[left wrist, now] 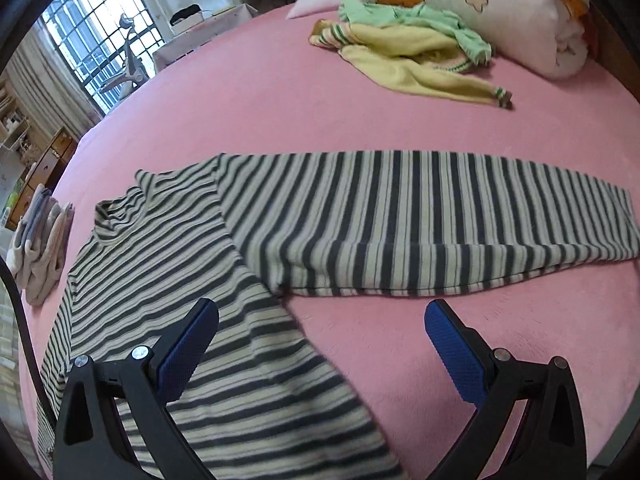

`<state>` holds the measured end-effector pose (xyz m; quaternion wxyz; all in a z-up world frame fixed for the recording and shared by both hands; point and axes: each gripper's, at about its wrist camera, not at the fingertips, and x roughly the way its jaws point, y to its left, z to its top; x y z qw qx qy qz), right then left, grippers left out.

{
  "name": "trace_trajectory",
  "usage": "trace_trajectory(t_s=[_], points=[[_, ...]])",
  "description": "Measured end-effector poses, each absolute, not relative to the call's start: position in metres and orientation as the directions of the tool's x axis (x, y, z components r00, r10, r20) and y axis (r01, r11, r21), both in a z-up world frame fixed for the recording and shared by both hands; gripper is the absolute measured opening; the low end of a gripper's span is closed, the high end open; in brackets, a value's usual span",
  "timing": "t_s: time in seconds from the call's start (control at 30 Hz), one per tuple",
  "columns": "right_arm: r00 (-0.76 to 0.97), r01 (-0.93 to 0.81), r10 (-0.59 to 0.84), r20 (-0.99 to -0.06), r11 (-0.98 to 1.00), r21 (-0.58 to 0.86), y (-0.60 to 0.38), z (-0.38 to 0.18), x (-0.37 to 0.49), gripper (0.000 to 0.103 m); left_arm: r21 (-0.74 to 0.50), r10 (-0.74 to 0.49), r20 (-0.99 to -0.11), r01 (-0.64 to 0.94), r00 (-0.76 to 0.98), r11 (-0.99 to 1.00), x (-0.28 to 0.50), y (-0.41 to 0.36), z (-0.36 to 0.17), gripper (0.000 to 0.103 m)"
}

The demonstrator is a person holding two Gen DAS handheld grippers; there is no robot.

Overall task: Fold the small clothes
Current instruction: 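Move the right tool to the cuff of the sleeve nearest it, then grasp the sleeve cuff with the right tool and fold it across the body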

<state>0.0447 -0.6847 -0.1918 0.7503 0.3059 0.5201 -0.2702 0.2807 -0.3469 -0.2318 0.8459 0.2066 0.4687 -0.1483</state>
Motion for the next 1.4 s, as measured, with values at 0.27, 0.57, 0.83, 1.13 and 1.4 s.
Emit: trace_trajectory(t_s=[0.27,0.57,0.83,1.13,1.4], points=[[0.314,0.717,-0.036,-0.949,0.664,0.212,-0.666,-0.206,0.049,0.072,0.226,-0.035,-0.865,0.451,0.501,0.863,0.287,-0.36,-0.25,0.102],[0.378,0.717,0.028,-0.925,0.624,0.311,-0.678,-0.218,0.066,0.073,0.223,-0.039,-0.868,0.458,0.496,0.861,0.286,-0.367,-0.255,0.102],[0.422,0.747,0.02,-0.907,0.56,0.359,-0.698,-0.221,0.07,0.034,0.199,-0.044,-0.876,0.443,0.481,0.874,0.291,-0.368,-0.257,0.102],[0.456,0.685,-0.142,-0.879,0.686,0.244,-0.674,-0.173,0.07,0.004,0.169,-0.064,-0.869,0.417,0.491,0.893,0.289,-0.355,-0.24,0.102],[0.57,0.432,-0.24,-0.786,0.901,0.039,-0.592,-0.085,0.118,0.004,0.173,-0.039,-0.848,0.344,0.528,0.923,0.283,-0.305,-0.198,0.102]])
